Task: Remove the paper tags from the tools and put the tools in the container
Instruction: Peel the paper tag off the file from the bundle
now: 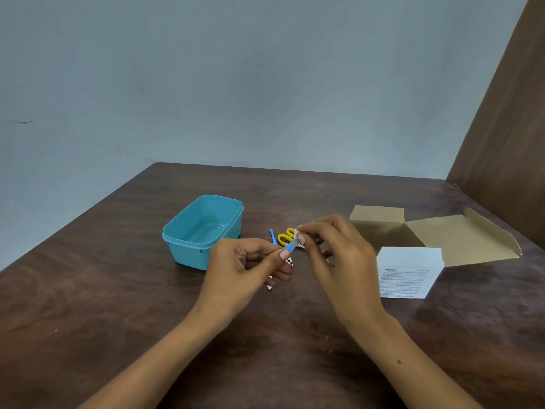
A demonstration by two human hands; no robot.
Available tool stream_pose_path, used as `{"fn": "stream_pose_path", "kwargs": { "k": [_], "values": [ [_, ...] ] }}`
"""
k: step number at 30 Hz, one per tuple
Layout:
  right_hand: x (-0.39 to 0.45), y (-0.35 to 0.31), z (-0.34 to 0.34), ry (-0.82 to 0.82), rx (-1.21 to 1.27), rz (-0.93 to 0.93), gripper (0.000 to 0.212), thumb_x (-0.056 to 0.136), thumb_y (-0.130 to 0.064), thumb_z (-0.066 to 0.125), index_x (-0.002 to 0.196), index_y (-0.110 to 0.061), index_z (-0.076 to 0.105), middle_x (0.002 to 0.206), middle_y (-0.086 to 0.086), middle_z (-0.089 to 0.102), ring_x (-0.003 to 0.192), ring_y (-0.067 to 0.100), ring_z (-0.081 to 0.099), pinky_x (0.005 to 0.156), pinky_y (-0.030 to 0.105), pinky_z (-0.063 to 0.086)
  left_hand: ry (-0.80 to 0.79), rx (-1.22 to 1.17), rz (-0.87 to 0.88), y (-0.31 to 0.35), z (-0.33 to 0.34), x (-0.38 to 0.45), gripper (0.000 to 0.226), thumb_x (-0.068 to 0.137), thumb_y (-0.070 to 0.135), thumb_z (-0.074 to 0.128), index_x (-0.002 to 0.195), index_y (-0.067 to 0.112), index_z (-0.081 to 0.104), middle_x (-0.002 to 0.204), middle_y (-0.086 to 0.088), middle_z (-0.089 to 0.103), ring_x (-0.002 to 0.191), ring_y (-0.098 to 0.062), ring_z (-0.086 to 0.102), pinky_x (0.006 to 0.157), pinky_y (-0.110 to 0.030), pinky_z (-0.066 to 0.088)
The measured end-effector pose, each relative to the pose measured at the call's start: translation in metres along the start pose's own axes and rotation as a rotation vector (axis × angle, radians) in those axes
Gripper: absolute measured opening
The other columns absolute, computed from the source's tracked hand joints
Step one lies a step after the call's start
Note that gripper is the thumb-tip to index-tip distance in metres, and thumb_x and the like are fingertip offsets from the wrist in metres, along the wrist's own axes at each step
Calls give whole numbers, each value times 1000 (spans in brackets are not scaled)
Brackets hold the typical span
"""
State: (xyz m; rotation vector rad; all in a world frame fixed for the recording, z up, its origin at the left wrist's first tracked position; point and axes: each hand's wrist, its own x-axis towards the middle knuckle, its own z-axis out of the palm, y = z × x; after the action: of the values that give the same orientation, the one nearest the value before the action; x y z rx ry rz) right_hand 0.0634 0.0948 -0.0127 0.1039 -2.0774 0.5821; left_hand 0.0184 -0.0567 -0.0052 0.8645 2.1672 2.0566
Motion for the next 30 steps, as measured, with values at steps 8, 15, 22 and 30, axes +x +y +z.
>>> {"fn": "stream_pose_path", "kwargs": {
  "k": [8,15,22,30],
  "values": [
    [0,-4,-5,69,84,16,5,89,-14,64,91,-13,69,89,-3,62,75,7,57,58,19,45,14,-140,-87,2,-1,2,14,83,10,67,77,-1,73,65,-15,72,61,-25,72,53,-27,55],
    [-2,-4,-1,6,45,8,3,88,-13,67,88,-15,68,86,-6,61,72,5,55,55,19,44,1,-5,7,2,-1,0,9,83,6,66,79,5,74,67,-10,73,63,-22,72,58,-35,57],
    [1,4,-2,69,-2,127,4,88,-18,64,87,-16,68,86,-5,60,69,3,48,57,15,38,-15,54,34,-1,1,-2,10,83,6,67,81,7,76,69,-10,74,66,-21,73,62,-38,59],
    [6,11,-1,117,-11,193,3,88,-12,65,85,-12,66,84,-2,58,69,6,47,59,16,38,2,111,83,-2,0,-1,13,82,3,67,79,13,76,69,-3,75,66,-15,73,61,-24,59]
  ]
}}
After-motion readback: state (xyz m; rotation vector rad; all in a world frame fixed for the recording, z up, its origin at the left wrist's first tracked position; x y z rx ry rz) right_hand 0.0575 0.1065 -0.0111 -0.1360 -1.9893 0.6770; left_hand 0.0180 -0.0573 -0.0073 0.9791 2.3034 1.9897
